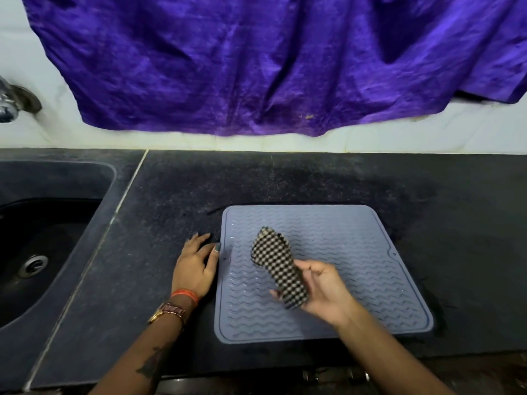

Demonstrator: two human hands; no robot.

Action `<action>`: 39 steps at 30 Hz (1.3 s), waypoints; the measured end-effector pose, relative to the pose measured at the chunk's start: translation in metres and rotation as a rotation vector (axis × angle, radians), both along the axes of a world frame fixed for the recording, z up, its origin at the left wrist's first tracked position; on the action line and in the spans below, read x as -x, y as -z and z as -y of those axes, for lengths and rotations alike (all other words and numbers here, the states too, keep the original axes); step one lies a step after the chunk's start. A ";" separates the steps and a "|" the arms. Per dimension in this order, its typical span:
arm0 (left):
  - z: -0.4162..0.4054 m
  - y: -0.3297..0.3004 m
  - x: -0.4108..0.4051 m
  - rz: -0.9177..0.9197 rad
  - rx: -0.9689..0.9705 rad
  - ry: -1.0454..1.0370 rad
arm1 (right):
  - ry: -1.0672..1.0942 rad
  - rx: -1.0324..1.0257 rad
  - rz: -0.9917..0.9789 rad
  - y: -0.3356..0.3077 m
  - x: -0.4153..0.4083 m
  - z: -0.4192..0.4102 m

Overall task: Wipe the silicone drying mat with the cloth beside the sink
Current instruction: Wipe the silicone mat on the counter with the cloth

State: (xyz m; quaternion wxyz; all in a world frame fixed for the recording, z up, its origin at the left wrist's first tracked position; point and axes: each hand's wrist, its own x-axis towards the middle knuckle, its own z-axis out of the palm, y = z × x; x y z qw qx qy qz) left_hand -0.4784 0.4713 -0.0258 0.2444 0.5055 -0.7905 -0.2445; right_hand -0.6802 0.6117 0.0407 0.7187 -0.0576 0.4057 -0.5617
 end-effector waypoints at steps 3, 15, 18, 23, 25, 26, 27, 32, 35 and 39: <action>0.000 0.000 0.001 0.004 0.011 0.008 | -0.029 -0.002 -0.130 -0.003 0.023 0.026; 0.007 0.005 0.003 -0.007 0.023 -0.007 | -0.489 0.211 -2.093 0.010 0.014 0.182; 0.007 0.003 0.004 -0.011 0.016 -0.009 | -0.683 0.144 -2.280 0.034 0.003 0.191; 0.006 0.000 0.003 -0.015 -0.004 -0.011 | -0.662 0.201 -2.329 0.036 0.005 0.188; 0.005 -0.002 0.003 -0.041 -0.015 -0.023 | -0.648 0.231 -2.309 0.035 0.002 0.176; 0.005 -0.002 0.003 -0.053 -0.021 -0.032 | -0.639 0.248 -2.304 0.036 -0.001 0.167; 0.005 -0.003 0.003 -0.063 -0.025 -0.038 | -0.630 0.271 -2.303 0.037 -0.005 0.158; 0.004 -0.004 0.003 -0.102 -0.040 -0.036 | -0.613 0.357 -2.272 0.040 -0.023 0.107; 0.003 -0.004 0.002 -0.132 -0.048 -0.036 | -0.611 0.404 -2.260 0.040 -0.033 0.075; 0.004 -0.002 0.002 -0.128 -0.056 -0.029 | -0.664 0.449 -2.253 0.038 -0.049 0.034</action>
